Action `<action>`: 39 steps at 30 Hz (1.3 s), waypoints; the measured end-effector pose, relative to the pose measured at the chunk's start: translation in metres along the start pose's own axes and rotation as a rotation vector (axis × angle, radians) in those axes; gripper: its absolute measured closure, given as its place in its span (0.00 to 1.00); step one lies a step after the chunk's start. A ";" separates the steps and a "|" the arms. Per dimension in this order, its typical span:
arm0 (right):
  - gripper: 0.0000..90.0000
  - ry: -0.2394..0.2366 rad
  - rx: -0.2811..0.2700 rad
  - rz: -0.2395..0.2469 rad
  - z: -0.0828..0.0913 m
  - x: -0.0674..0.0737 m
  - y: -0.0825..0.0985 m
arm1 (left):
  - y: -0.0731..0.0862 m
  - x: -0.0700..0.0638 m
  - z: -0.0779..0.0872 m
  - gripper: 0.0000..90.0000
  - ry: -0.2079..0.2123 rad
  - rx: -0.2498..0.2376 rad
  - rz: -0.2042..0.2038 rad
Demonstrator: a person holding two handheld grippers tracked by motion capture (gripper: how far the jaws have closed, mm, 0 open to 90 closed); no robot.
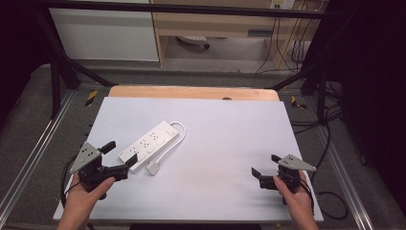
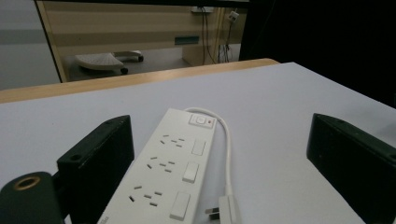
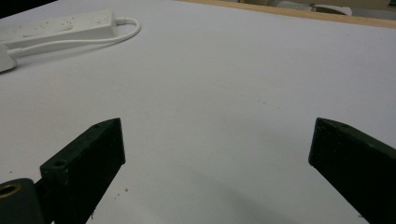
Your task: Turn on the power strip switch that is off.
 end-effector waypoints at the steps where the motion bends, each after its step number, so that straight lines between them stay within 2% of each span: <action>1: 0.05 0.000 -0.001 0.000 0.000 0.000 0.000 | 0.000 0.000 0.000 0.08 0.000 0.000 0.000; 8: 0.05 0.003 -0.002 0.003 -0.001 0.001 -0.001 | -0.011 -0.003 -0.011 0.08 0.021 -0.001 -0.010; 10: 0.04 -0.009 -0.007 -0.007 -0.001 0.002 -0.001 | -0.011 -0.003 -0.016 0.08 0.018 0.009 -0.005; 14: 0.04 0.001 -0.002 -0.009 -0.001 0.001 -0.001 | -0.009 -0.004 -0.027 0.08 0.018 0.034 -0.011; 23: 0.03 0.000 0.009 -0.008 -0.001 0.001 0.000 | -0.015 -0.007 -0.039 0.08 0.029 0.037 -0.018; 31: 0.03 0.004 0.006 -0.014 0.000 -0.001 0.000 | -0.018 -0.006 -0.050 0.09 0.026 0.042 -0.043; 39: 0.03 0.002 0.009 -0.019 0.001 -0.001 0.001 | -0.021 -0.006 -0.070 0.09 0.027 0.060 -0.051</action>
Point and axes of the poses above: each handheld gripper's, and its own axes: z roughly backward along the jaws, y roughly out of its underside, x roughly to its left, the point moved 6 cm from there along -z, roughly forward along the jaws, and after that the axes turned 9 degrees about z, right-handed, at the moved point
